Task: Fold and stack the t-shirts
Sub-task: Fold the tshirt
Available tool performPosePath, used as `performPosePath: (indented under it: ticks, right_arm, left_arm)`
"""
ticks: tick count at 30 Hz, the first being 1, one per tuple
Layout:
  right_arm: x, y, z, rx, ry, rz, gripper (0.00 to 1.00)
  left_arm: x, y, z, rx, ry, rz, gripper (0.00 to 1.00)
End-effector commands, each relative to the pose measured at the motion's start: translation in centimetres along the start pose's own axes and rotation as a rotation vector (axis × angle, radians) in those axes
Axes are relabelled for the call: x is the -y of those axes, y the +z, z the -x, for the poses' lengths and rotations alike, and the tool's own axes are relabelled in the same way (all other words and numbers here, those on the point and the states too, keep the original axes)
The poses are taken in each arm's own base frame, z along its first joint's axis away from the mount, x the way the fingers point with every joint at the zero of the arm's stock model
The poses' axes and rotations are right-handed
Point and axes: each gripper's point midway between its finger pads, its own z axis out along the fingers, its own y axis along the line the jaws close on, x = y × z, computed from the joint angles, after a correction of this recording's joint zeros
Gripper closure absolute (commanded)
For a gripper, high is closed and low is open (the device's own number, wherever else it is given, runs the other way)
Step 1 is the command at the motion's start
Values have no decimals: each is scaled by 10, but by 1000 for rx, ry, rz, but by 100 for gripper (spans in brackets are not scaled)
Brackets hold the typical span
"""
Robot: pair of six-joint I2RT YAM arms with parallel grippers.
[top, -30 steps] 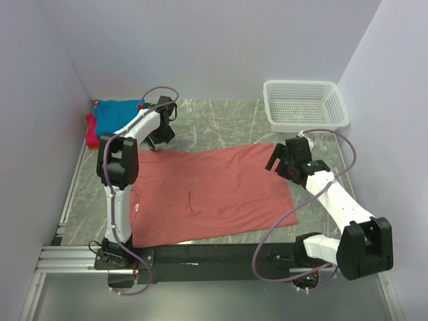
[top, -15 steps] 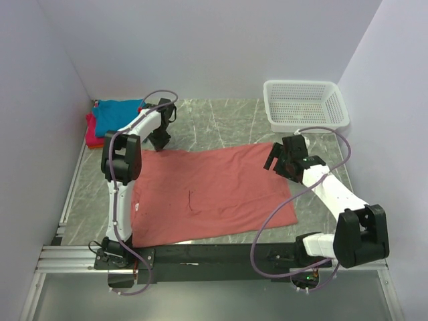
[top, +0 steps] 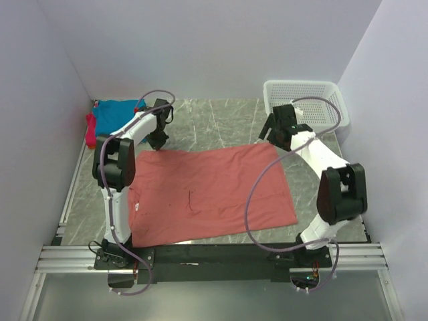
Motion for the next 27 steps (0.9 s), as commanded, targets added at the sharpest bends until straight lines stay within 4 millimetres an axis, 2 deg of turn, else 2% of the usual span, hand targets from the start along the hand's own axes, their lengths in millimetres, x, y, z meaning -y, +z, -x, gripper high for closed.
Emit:
performPosePath:
  ticks: [1,3,5,12,13,19,27]
  right_arm:
    - [-17,6,25,75,0,-67,13]
    - [-19,10,27,87,-5,-123,13]
    - [-29,22,27,76,5,-143,15]
    - [-51,53,9,17,-52,-227,19]
    - [-57,62,8,7,-58,-231,20]
    - [-60,85,-5,-35,-78,-275,31]
    - [-48,101,-24,-94,-115,-349,39]
  left_arm:
    - [7,-32,28,97,-42,-90,99]
    - [6,-36,27,100,-44,-106,99]
    - [5,-39,29,108,-51,-111,99]
    - [-1,-36,27,112,-50,-94,99]
    - [-1,-36,26,111,-48,-95,99]
    - [1,-31,25,108,-46,-87,99]
    - [2,-23,23,105,-35,-71,99]
